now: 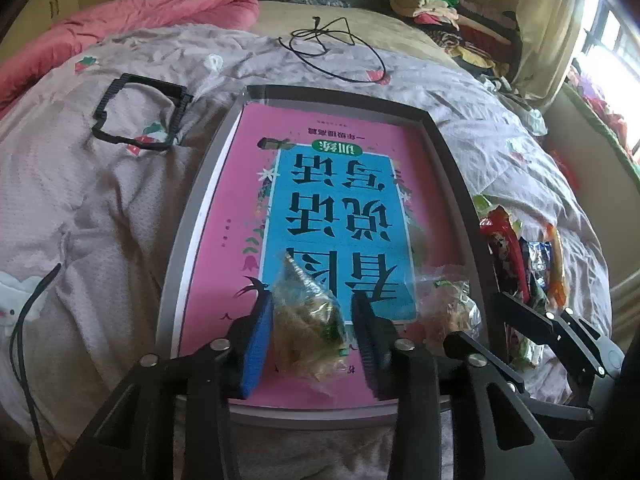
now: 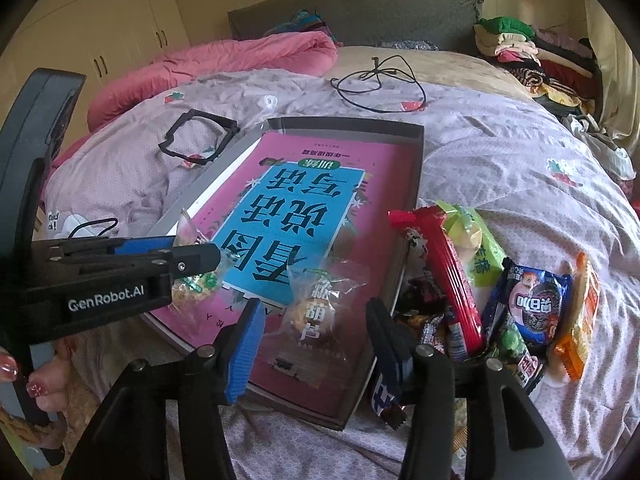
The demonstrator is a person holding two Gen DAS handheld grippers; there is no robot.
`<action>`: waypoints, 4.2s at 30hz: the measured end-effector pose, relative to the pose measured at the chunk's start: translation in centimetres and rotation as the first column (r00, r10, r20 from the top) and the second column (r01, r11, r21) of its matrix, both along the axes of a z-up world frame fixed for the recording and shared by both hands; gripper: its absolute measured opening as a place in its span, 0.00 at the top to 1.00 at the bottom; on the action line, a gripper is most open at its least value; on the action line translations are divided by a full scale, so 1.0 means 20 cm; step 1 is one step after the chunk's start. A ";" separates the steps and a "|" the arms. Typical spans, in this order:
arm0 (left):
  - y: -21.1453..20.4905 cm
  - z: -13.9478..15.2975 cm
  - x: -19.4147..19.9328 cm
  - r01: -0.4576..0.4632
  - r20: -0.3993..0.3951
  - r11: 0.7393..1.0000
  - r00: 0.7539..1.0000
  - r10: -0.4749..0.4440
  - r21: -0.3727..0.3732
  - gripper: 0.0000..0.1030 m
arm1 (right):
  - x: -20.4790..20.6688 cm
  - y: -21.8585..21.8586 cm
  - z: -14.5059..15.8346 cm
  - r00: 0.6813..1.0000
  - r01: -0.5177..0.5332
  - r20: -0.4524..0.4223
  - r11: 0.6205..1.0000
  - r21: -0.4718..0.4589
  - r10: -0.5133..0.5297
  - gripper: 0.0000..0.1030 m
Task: Organize snacks
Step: 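Lower the cracker bag onto the tray and open the left tool, then move both open tools back over the snack pile, then grasp the red wrapped snack with the left tool while the right tool grasps the yellow bread packet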
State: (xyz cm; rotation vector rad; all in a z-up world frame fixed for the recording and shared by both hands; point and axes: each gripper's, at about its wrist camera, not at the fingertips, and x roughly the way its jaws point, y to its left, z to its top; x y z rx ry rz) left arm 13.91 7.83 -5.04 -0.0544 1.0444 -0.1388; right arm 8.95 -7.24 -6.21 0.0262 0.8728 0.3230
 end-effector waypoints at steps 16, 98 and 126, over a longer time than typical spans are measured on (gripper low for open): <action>0.00 0.08 -0.02 0.004 0.040 1.000 0.999 -0.004 -0.016 0.38 | -0.01 -0.03 0.02 1.000 0.023 0.021 1.000 0.000 -0.023 0.39; -0.67 0.22 -0.13 0.205 0.021 0.977 0.979 -0.204 -0.059 0.23 | -0.22 -0.94 0.16 0.903 0.416 0.062 0.901 0.126 -0.426 0.25; -0.86 -0.05 0.14 0.135 -0.120 0.988 0.982 -0.144 -0.076 0.64 | -0.05 -0.97 -0.02 0.917 0.398 -0.038 0.910 0.114 -0.396 0.25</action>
